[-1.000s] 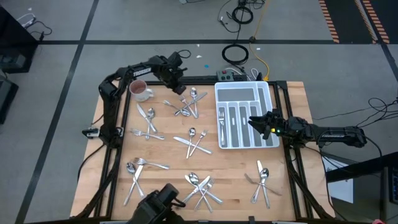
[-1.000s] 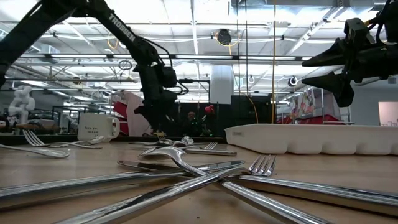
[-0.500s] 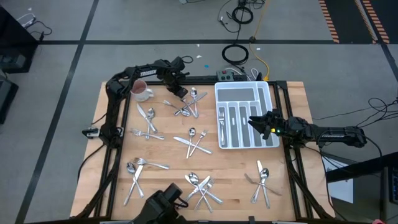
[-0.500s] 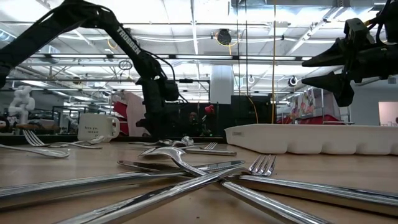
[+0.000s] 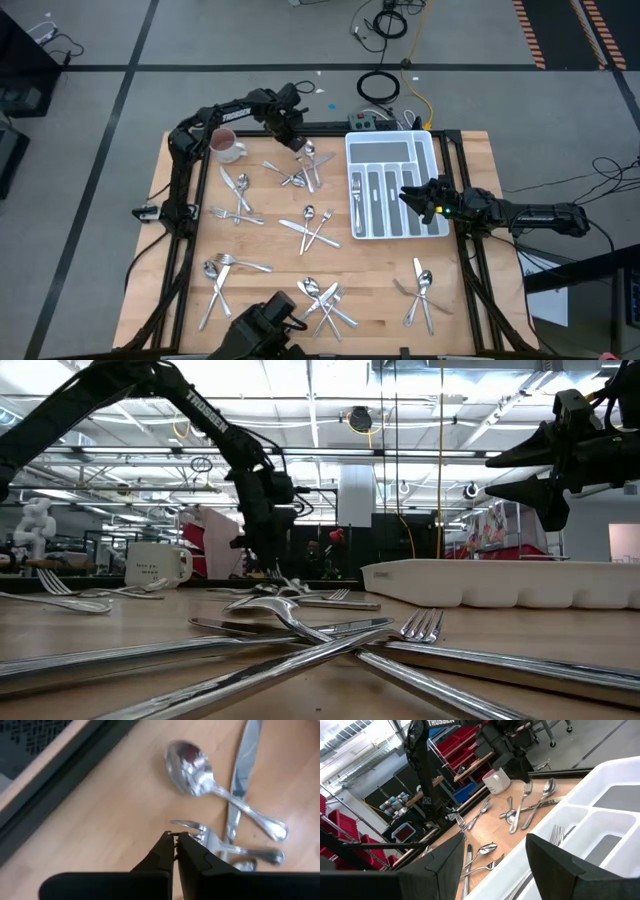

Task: Sort silverware
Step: Put the silver fork into the silverware tray

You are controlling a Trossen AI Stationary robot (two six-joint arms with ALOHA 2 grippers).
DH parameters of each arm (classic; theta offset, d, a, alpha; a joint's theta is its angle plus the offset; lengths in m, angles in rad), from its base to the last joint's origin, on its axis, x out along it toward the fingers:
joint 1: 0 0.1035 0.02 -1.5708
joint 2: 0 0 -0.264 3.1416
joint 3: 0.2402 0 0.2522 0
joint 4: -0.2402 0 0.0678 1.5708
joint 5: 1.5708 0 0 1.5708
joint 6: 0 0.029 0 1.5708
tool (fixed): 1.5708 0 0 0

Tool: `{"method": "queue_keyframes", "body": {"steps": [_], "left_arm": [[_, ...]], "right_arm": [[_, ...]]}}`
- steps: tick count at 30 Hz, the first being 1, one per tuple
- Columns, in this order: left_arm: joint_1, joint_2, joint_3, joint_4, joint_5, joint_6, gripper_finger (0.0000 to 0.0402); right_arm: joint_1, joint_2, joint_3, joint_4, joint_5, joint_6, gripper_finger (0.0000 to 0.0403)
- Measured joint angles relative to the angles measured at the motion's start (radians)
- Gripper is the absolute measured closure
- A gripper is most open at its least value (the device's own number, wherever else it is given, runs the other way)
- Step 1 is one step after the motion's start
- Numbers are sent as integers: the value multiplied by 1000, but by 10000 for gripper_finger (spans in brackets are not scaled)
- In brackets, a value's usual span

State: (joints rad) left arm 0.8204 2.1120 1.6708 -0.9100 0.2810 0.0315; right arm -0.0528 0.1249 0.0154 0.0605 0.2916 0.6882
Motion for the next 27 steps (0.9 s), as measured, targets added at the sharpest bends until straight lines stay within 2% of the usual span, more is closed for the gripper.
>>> {"method": "queue_keyframes", "body": {"steps": [7,14,21,27], "left_arm": [[-3,-113,65,-108,-51,-19,401],[-86,-235,158,-84,21,-43,401],[-200,-224,211,22,97,-60,401],[-278,-150,210,120,198,-105,401]], "right_arm": [[0,1,0,0,0,-2,199],[0,1,0,0,0,-4,199],[0,1,0,0,0,-12,199],[0,1,0,0,0,-12,199]]}}
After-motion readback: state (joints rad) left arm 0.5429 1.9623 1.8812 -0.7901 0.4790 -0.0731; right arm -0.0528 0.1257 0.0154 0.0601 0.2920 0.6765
